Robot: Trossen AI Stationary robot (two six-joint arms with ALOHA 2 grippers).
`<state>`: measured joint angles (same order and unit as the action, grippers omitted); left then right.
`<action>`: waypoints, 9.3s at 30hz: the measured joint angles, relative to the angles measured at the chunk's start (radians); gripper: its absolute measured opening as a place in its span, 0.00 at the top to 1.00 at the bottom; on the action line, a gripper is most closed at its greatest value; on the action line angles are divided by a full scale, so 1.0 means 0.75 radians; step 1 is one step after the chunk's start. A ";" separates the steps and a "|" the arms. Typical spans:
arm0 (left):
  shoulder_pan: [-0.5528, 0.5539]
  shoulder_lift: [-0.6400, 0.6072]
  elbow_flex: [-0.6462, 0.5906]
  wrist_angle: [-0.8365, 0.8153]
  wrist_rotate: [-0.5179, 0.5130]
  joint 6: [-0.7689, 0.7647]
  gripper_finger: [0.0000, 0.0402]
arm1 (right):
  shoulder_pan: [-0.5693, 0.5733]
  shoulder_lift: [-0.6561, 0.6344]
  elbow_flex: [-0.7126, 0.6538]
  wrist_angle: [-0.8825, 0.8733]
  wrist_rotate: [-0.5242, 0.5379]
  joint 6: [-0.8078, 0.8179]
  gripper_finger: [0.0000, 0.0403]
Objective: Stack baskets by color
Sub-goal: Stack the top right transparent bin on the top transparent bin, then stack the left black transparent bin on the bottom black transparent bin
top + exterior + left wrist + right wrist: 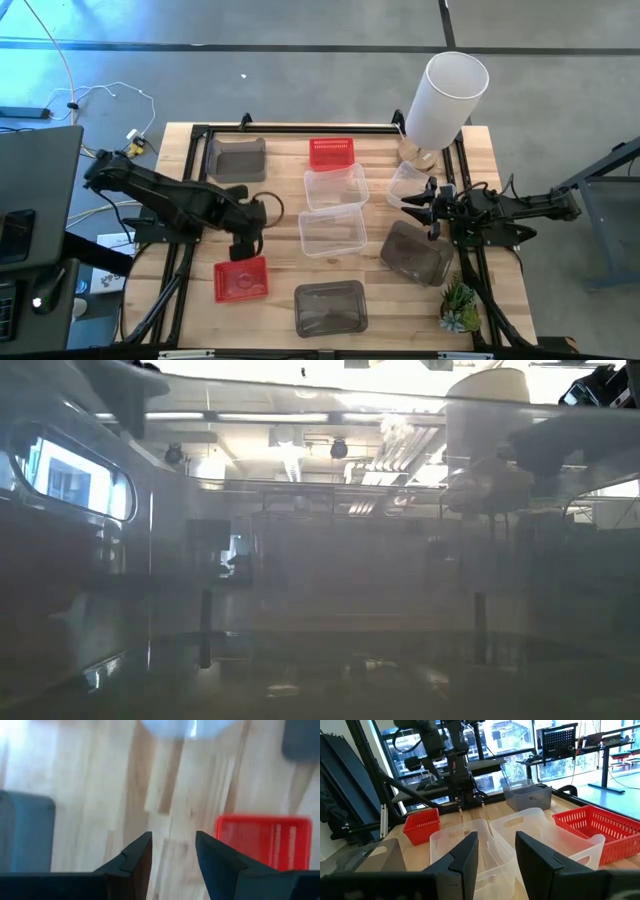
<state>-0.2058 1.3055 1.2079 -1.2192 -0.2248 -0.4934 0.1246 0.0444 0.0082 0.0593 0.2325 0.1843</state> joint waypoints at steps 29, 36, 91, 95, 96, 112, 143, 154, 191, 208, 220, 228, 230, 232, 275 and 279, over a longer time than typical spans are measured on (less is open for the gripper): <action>0.221 -0.133 -0.380 0.500 0.051 0.204 0.66 | -0.001 0.090 0.274 -0.257 0.495 0.253 0.71; 0.391 -0.144 -0.400 0.658 0.151 0.438 0.66 | -0.001 0.244 0.411 -0.638 0.509 0.609 0.71; 0.841 -0.144 -0.399 0.818 0.495 0.868 0.66 | -0.431 1.463 1.069 -1.273 -0.168 0.455 0.71; 0.841 -0.144 -0.399 0.818 0.495 0.868 0.66 | -0.430 1.509 1.069 -1.296 -0.176 0.444 0.71; 0.841 -0.144 -0.399 0.818 0.495 0.868 0.66 | -0.430 1.520 1.069 -1.302 -0.176 0.445 0.71; 0.841 -0.144 -0.398 0.814 0.495 0.847 0.66 | -0.430 1.670 1.069 -1.351 -0.191 0.476 0.71; 0.841 -0.144 -0.398 0.731 0.484 0.768 0.66 | -0.346 1.849 1.294 -1.475 -0.025 0.444 1.00; 0.841 -0.144 -0.398 0.711 0.485 0.762 0.66 | -0.240 1.849 1.626 -1.545 0.258 0.295 1.00; 0.841 -0.144 -0.398 0.701 0.485 0.728 0.66 | -0.245 1.986 2.029 -0.955 0.236 -0.627 1.00; 0.841 -0.144 -0.398 0.616 0.448 0.727 0.66 | -0.229 2.404 2.309 -1.478 -0.007 -0.582 1.00; 0.841 -0.144 -0.398 0.612 0.404 0.730 0.66 | -0.224 2.490 2.320 -1.530 -0.068 -0.520 1.00; 0.841 -0.144 -0.398 0.613 0.404 0.728 0.66 | -0.224 2.498 2.279 -1.522 -0.069 -0.486 1.00; 0.841 -0.144 -0.398 0.613 0.404 0.731 0.66 | -0.224 2.505 2.279 -1.517 -0.070 -0.486 1.00; 0.841 -0.144 -0.398 0.613 0.404 0.730 0.66 | -0.224 2.518 2.279 -1.514 -0.070 -0.486 1.00; 0.819 -0.144 -0.398 0.603 0.403 0.697 0.66 | -0.242 2.612 2.640 -1.851 0.135 -0.290 0.62; 0.802 -0.144 -0.398 0.574 0.326 0.710 0.66 | -0.242 2.611 2.706 -1.924 0.182 -0.274 0.62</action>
<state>0.3957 1.1973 0.9092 -0.7886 0.0194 0.0390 -0.0566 2.0029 2.0375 -1.3841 0.3686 -0.0216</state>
